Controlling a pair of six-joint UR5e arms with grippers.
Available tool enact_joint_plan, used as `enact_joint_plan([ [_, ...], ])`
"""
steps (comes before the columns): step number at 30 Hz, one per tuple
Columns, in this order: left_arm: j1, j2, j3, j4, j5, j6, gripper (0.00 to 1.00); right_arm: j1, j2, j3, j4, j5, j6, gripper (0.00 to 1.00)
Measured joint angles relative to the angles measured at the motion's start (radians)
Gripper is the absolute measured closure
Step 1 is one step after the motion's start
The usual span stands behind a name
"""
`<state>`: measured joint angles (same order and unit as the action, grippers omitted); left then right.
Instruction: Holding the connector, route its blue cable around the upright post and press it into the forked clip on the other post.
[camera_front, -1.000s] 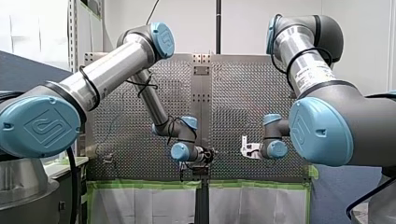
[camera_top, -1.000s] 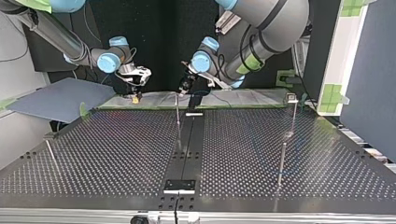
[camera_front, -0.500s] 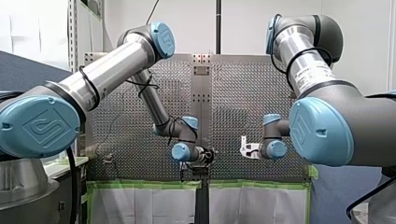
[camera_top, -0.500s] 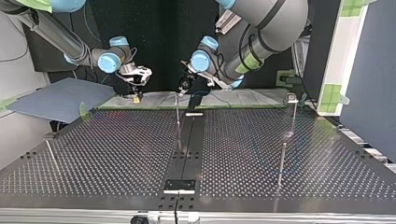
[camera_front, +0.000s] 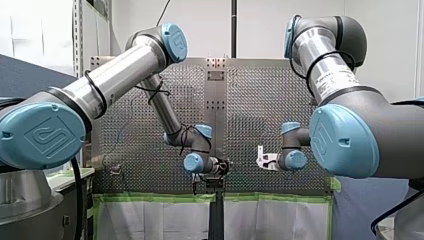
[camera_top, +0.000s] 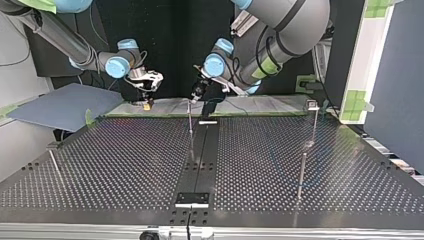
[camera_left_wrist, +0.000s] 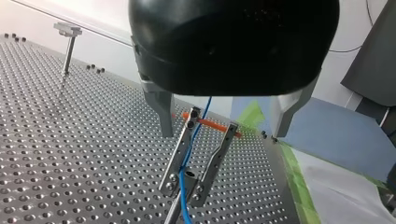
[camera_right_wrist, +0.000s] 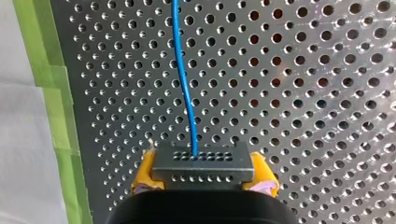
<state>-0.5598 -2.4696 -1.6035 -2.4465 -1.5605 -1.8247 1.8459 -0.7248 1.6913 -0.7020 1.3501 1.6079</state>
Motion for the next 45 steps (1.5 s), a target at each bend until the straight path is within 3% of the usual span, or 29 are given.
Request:
enact_joint_plan([
  [14,-0.001,0.015,-0.017,-0.010,-0.021,0.016,0.00,0.000,0.000,0.000,0.003,0.000,0.000,1.00],
  [28,0.012,0.119,-0.117,0.022,-0.122,0.033,0.00,0.001,0.000,0.000,0.005,-0.004,0.000,1.00],
  [40,0.018,0.214,-0.212,0.059,-0.198,-0.037,0.00,0.002,0.000,0.000,0.005,-0.013,0.005,1.00],
  [45,0.018,0.256,-0.254,0.063,-0.206,-0.051,0.00,0.003,0.000,0.000,0.006,-0.014,0.006,1.00],
])
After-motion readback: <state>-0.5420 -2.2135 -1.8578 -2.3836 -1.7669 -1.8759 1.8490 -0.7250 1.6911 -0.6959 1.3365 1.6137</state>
